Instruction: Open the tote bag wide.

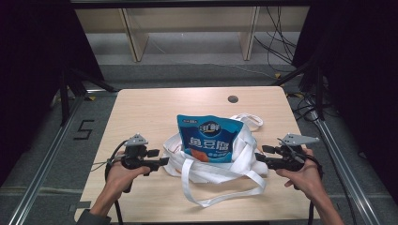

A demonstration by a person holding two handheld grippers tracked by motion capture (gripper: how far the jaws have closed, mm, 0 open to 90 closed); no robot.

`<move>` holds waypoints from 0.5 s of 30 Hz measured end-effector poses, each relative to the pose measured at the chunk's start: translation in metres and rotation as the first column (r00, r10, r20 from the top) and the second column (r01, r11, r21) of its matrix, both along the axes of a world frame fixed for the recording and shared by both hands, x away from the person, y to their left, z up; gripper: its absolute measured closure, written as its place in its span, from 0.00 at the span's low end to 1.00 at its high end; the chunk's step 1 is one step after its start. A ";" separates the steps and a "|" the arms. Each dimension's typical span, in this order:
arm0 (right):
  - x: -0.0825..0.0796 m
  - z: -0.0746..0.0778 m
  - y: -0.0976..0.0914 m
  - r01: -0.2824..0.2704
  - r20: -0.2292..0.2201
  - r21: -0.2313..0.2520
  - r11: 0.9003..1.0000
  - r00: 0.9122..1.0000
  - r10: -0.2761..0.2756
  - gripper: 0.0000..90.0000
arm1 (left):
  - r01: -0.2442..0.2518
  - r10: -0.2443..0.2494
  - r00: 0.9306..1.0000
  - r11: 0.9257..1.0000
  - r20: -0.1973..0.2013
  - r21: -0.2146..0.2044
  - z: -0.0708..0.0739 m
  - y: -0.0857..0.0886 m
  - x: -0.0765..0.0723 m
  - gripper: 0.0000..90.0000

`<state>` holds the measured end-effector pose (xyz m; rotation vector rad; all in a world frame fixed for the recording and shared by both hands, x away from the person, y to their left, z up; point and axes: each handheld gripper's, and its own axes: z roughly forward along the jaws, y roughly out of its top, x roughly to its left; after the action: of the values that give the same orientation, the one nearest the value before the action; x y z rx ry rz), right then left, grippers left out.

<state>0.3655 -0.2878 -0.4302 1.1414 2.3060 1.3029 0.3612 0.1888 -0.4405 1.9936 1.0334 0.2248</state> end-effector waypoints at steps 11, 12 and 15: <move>-0.025 -0.021 -0.029 0.117 -0.066 -0.001 0.993 0.991 -0.117 0.46 | -0.046 0.047 0.999 0.998 -0.016 0.045 -0.050 0.002 -0.052 0.28; -0.028 -0.024 -0.031 0.117 -0.066 -0.012 0.993 0.991 -0.118 0.45 | -0.039 0.040 0.999 0.998 -0.018 0.048 -0.055 0.001 -0.058 0.27; -0.039 -0.034 -0.038 0.110 -0.052 -0.041 0.993 0.992 -0.112 0.45 | -0.027 0.029 0.999 0.996 -0.021 0.081 -0.062 -0.001 -0.068 0.25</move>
<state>0.3269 -0.3258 -0.4646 1.2876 2.2596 1.1971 0.2935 0.1880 -0.5025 2.0589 1.0817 0.2635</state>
